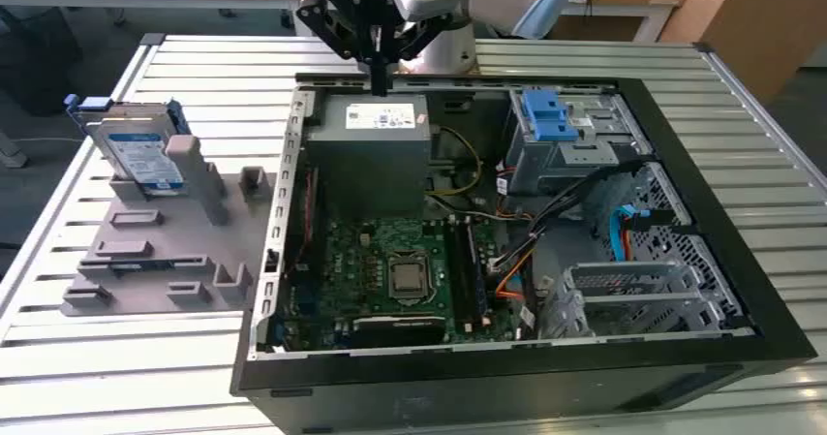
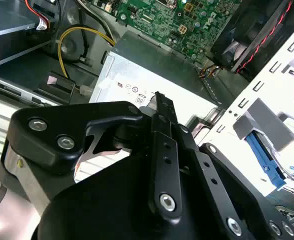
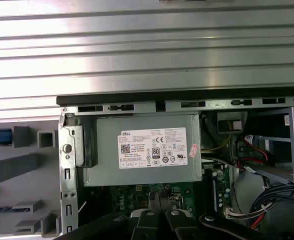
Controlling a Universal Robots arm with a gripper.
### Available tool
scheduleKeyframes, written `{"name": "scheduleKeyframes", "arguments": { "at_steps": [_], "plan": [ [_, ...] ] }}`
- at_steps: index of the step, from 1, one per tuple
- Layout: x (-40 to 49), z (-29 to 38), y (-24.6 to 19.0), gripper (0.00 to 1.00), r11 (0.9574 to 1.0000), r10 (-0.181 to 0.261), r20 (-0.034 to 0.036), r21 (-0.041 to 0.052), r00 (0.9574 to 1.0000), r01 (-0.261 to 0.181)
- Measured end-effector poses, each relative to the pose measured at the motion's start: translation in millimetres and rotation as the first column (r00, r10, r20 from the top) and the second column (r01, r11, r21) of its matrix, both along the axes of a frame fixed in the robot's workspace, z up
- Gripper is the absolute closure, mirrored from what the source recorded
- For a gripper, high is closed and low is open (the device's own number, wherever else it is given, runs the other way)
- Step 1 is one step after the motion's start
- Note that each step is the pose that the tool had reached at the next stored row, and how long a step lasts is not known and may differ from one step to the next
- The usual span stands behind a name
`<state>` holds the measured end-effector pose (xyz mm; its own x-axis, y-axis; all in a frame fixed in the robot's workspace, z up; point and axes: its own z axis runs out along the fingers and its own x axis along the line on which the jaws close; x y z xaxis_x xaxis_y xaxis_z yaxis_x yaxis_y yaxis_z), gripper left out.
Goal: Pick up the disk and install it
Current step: 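Reach for the disk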
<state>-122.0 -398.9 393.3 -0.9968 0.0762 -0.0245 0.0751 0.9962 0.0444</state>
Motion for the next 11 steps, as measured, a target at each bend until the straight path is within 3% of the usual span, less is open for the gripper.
{"name": "scheduleKeyframes", "arguments": {
  "at_steps": [11],
  "plan": [
    [-3.4, 0.0, 0.0, 0.89, 1.0, 0.0, 0.0, 0.0, 1.0, 0.0]
  ]
}}
